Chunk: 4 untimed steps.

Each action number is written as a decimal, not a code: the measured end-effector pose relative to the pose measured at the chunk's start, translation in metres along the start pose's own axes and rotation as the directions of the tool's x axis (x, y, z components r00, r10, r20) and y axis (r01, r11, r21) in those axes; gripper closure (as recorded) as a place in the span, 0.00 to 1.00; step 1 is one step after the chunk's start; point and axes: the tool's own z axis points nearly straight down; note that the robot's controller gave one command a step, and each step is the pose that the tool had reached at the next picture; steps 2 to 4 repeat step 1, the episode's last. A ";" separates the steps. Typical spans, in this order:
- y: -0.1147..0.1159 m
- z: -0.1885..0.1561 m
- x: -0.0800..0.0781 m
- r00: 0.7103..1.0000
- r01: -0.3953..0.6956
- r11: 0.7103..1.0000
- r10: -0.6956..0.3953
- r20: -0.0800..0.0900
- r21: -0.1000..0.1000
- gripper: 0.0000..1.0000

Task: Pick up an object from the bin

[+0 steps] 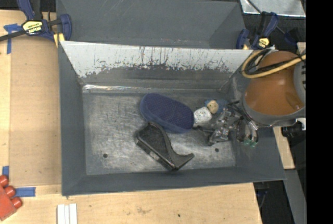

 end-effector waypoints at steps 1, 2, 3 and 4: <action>0.000 -0.062 -0.003 1.000 0.001 1.000 -0.001 0.003 0.000 1.00; 0.000 -0.062 -0.003 1.000 0.001 1.000 -0.001 0.003 0.000 1.00; 0.000 -0.062 -0.003 1.000 0.001 1.000 -0.001 0.003 0.000 1.00; 0.000 -0.062 -0.003 1.000 0.001 1.000 -0.001 0.003 0.000 1.00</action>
Offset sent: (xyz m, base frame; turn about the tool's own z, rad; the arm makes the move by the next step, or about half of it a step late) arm -0.0002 0.0001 0.0576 0.0000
